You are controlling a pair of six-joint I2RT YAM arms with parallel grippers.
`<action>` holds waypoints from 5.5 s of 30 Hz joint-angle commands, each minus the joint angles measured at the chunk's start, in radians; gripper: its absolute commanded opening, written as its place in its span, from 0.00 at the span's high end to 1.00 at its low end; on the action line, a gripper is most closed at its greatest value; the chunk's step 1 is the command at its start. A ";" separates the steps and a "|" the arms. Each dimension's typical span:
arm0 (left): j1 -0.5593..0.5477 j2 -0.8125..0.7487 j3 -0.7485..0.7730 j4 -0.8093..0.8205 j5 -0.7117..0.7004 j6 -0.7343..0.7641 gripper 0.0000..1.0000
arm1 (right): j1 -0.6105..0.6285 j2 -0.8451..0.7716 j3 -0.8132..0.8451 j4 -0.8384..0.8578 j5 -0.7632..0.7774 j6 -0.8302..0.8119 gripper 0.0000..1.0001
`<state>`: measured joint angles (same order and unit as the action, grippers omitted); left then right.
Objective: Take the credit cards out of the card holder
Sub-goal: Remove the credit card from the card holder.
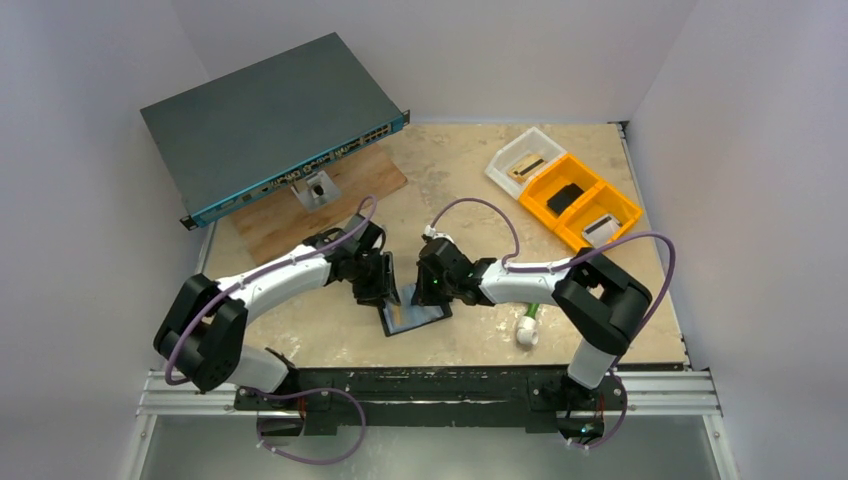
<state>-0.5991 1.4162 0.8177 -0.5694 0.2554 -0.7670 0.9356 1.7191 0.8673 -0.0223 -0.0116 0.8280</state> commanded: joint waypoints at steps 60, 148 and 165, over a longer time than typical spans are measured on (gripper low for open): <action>-0.094 0.186 0.086 0.338 0.247 -0.049 0.50 | -0.017 -0.275 0.076 -0.342 0.192 -0.012 0.52; 0.007 0.126 -0.045 0.144 0.035 -0.007 0.93 | -0.060 -0.044 -0.067 0.041 -0.180 0.016 0.71; -0.022 0.208 -0.038 0.156 0.000 -0.043 0.97 | -0.139 -0.049 -0.178 0.207 -0.319 0.052 0.69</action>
<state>-0.5980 1.5654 0.7952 -0.4221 0.3168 -0.7982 0.8398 1.6852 0.7635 0.0994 -0.2565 0.8631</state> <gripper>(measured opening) 0.040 0.300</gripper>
